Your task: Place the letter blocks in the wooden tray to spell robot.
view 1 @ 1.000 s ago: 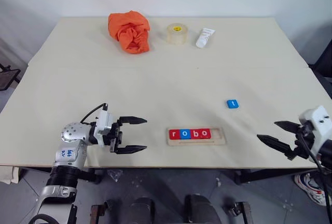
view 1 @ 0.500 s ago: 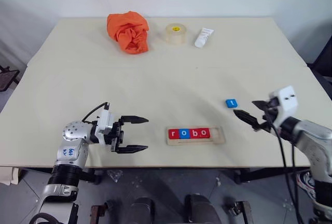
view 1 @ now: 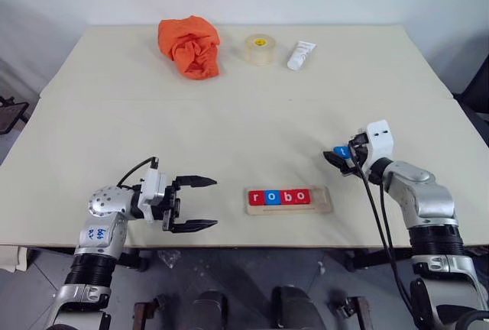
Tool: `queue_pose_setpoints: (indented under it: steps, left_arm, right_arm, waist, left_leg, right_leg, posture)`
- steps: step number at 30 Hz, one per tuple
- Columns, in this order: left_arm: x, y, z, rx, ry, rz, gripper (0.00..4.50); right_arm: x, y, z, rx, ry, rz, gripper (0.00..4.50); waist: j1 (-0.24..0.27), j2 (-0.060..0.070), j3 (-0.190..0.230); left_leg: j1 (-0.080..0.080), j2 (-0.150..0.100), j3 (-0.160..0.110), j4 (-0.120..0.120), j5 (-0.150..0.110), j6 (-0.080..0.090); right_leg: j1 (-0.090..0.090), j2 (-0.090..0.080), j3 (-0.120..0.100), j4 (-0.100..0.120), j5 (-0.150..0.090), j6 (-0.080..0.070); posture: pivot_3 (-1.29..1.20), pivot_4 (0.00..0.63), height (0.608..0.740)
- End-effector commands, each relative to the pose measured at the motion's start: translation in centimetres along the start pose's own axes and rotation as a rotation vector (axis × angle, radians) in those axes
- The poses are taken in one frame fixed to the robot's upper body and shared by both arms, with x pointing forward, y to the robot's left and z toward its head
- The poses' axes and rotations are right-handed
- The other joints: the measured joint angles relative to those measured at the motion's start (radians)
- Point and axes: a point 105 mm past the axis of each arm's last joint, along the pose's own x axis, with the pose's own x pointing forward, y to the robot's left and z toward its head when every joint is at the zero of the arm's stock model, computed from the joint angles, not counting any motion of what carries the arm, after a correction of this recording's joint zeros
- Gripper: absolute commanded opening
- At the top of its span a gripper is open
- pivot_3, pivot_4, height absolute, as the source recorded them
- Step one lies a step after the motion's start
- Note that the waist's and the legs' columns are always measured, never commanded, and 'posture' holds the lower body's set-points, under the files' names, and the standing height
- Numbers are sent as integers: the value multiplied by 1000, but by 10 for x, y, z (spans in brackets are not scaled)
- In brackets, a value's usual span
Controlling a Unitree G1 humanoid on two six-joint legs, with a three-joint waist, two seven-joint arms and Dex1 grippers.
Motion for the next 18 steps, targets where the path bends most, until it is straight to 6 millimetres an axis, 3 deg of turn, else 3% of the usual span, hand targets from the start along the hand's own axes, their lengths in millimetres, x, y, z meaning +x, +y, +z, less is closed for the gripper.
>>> queue_pose_setpoints:
  steps: [1, 7, 12, 18]
  left_arm:
    - [-4, 1, 9, 35, -14, 16, 4500]
    - [-4, 2, 9, 30, -14, 15, 4500]
    - [-3, 3, 7, 21, -15, 0, 4500]
    - [-4, 4, 7, 11, -18, -25, 4500]
  right_arm:
    - [-3, -2, -2, 10, -8, -28, 3613]
    - [-11, -2, 0, 10, -39, -75, 1559]
    - [-33, -6, 13, 20, -105, -156, 1480]
    - [-80, 18, 3, 14, -66, -161, 1480]
  waist:
    - [0, 0, 0]
    - [2, 0, 0]
    - [5, 0, 0]
    - [4, 0, 0]
  left_leg:
    - [0, 0, 0, 0, 0, 0]
    - [0, 0, 0, 0, 0, 0]
    - [0, 0, -1, -1, 0, 0]
    - [-1, 0, -1, -2, 0, 0]
  right_leg:
    - [0, 0, 0, 0, 0, 0]
    - [0, 0, 0, 0, 0, 0]
    - [0, 0, 0, 0, 0, 0]
    - [-1, 0, 0, -1, 0, 0]
  posture:
    - [0, 150, 740]
    - [0, 150, 740]
    - [0, 150, 740]
    - [0, 150, 740]
